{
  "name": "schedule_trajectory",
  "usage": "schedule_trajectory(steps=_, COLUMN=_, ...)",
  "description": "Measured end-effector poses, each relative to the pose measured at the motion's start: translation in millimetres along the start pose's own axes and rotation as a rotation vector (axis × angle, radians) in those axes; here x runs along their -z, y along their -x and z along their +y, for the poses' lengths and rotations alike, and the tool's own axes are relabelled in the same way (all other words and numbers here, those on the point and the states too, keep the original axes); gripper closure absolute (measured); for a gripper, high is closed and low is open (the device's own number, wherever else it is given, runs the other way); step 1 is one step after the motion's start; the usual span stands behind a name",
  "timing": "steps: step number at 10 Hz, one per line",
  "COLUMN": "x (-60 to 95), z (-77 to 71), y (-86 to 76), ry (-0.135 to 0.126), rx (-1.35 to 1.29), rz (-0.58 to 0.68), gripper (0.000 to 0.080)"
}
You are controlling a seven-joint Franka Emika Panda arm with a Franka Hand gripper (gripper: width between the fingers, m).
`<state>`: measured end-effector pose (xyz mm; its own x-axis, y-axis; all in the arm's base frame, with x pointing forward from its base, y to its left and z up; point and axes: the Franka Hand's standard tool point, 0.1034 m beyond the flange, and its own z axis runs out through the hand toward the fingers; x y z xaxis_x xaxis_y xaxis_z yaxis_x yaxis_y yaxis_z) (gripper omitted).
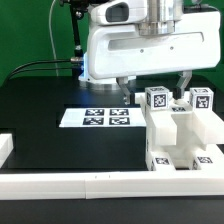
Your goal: Assemble chair
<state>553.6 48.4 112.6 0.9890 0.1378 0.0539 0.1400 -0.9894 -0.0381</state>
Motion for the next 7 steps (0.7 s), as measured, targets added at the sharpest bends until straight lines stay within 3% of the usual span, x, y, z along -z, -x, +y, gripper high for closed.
schedule_trajectory(steps=1, x=-0.3, z=0.1, y=0.1, ry=0.0, rx=-0.015, rz=0.0, gripper=0.0278)
schedule_trajectory(steps=2, x=-0.5, z=-0.1, y=0.2, ry=-0.001, rx=-0.063, rz=-0.001, gripper=0.0278)
schedule_trajectory(steps=4, x=-0.7, z=-0.5, y=0.3, ry=-0.002, rx=-0.188, rz=-0.001, gripper=0.0523)
schedule_trajectory(steps=7, x=-1.9, z=-5.9, y=0.0, ry=-0.001, rx=-0.55, rz=-0.002, gripper=0.0525)
